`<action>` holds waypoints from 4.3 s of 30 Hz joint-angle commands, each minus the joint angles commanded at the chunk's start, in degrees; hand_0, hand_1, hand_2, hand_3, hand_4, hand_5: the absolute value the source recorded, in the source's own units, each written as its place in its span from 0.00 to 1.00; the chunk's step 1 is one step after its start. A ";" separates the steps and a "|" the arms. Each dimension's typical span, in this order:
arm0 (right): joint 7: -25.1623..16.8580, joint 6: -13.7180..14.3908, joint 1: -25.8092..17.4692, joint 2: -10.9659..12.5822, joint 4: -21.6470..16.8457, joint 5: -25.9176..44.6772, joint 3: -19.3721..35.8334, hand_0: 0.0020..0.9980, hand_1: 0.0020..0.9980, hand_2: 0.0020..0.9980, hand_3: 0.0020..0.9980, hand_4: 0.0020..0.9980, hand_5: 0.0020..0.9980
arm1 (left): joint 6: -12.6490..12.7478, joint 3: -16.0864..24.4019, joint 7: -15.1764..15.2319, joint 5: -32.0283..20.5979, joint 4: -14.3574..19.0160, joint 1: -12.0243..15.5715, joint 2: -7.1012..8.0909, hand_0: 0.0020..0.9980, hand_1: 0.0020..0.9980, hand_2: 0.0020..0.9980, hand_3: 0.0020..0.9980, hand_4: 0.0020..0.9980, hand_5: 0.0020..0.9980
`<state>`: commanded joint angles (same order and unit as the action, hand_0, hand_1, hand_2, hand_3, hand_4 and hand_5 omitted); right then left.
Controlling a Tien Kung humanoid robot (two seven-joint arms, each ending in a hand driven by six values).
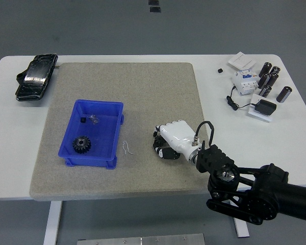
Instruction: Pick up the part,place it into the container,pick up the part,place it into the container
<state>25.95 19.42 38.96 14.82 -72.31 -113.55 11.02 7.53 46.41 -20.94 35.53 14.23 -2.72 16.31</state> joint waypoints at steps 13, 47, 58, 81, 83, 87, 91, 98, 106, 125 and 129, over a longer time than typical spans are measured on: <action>-0.37 2.40 4.99 -3.70 -3.49 -1.13 0.98 0.31 0.41 0.40 0.65 0.49 0.29 | 0.06 0.21 -0.14 0.26 0.08 -0.08 -0.02 0.68 0.64 0.60 0.58 0.63 0.28; -1.02 -2.12 11.76 -14.82 3.12 2.78 -3.28 0.80 0.88 0.91 0.93 0.79 0.50 | -0.09 0.91 -0.71 1.75 0.25 -0.60 0.27 0.68 0.64 0.61 0.58 0.64 0.30; -6.27 4.51 6.55 -12.52 -2.43 10.79 6.05 0.73 0.82 0.84 0.86 0.79 0.49 | -0.10 1.08 -0.91 1.80 0.30 -0.23 0.12 0.68 0.64 0.61 0.58 0.64 0.30; -29.86 6.49 -18.74 6.85 -10.10 40.22 41.47 0.69 0.76 0.78 0.77 0.79 0.48 | -0.10 0.25 -0.35 0.36 0.07 0.69 0.51 0.68 0.64 0.60 0.58 0.63 0.30; -31.91 5.86 -21.00 7.09 -9.86 43.25 44.25 0.69 0.76 0.78 0.77 0.79 0.48 | -0.12 0.14 -0.30 0.16 0.05 0.88 0.26 0.68 0.64 0.60 0.58 0.63 0.30; -34.24 4.95 -24.45 6.68 -9.02 48.76 49.59 0.69 0.76 0.77 0.77 0.80 0.48 | -0.17 -0.14 -0.15 -0.26 0.00 1.04 -0.10 0.68 0.64 0.60 0.58 0.63 0.29; -34.92 4.90 -25.39 6.29 -8.77 52.28 54.02 0.69 0.76 0.77 0.77 0.80 0.48 | -0.18 -0.37 0.04 -0.56 -0.11 0.86 -0.08 0.68 0.64 0.60 0.58 0.63 0.29; -35.39 5.22 -25.97 6.31 -8.99 54.00 57.08 0.65 0.72 0.77 0.76 0.81 0.48 | -0.18 -0.75 0.33 -1.08 -0.26 0.38 0.05 0.68 0.64 0.60 0.58 0.63 0.30; -35.65 5.88 -26.20 6.02 -9.03 54.60 58.43 0.65 0.70 0.76 0.76 0.81 0.49 | -0.15 -1.63 0.92 -2.36 -0.51 -0.81 0.62 0.68 0.64 0.60 0.58 0.63 0.30; -36.04 4.46 -26.69 6.45 -9.56 56.29 60.64 0.65 0.69 0.76 0.75 0.83 0.49 | -0.08 -2.77 1.51 -3.85 -0.70 -1.73 0.99 0.68 0.64 0.60 0.58 0.63 0.29; -36.04 4.08 -26.60 6.76 -9.38 56.63 60.74 0.64 0.69 0.76 0.75 0.83 0.51 | -0.11 -2.97 1.66 -4.08 -0.74 -1.72 0.91 0.68 0.64 0.60 0.58 0.63 0.29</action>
<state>-10.09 23.50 12.35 21.58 -81.69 -56.92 71.76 7.42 43.44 -19.28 31.44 13.49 -4.43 17.23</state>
